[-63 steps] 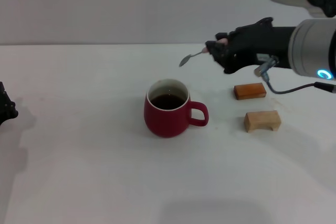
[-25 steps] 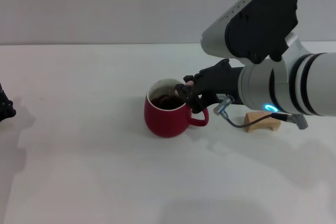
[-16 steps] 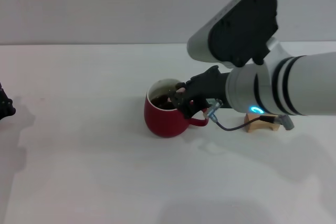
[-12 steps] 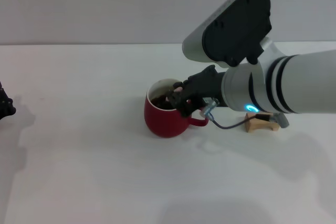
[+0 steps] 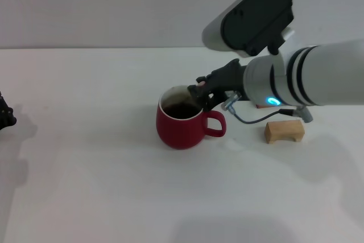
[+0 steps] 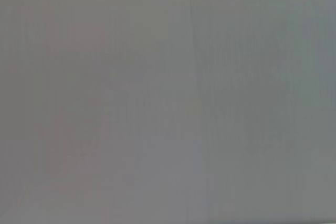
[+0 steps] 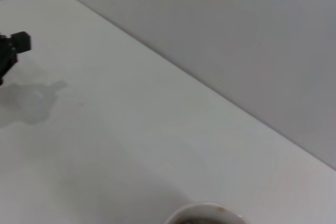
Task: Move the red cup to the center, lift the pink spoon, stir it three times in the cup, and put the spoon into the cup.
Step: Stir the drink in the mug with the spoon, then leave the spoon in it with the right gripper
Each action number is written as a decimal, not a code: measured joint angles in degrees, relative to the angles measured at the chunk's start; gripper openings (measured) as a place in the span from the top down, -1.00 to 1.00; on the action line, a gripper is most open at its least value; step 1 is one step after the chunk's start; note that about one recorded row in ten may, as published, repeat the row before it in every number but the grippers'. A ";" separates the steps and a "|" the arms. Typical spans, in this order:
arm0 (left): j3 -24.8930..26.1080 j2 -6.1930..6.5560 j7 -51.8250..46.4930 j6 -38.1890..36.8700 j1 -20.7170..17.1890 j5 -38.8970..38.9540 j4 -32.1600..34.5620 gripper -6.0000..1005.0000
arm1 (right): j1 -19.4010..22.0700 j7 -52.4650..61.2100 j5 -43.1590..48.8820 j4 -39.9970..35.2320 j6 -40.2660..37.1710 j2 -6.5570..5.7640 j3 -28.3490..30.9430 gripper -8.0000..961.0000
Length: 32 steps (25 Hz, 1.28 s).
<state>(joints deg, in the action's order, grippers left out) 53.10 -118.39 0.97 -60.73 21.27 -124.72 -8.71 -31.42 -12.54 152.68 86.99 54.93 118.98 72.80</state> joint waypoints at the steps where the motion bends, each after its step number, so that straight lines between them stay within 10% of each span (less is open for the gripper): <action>1: 0.00 0.00 0.00 0.00 0.00 0.00 0.00 0.99 | 0.13 -0.06 0.25 0.13 0.07 -0.02 0.30 0.65; 32: -0.01 0.00 0.00 0.18 0.73 0.00 0.16 0.99 | -0.88 -0.06 0.77 -1.23 -2.17 0.14 -0.85 0.69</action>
<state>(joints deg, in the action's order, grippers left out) 53.09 -118.39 0.96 -60.55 21.99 -124.72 -8.55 -32.29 -12.60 153.45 85.76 52.76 119.12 71.95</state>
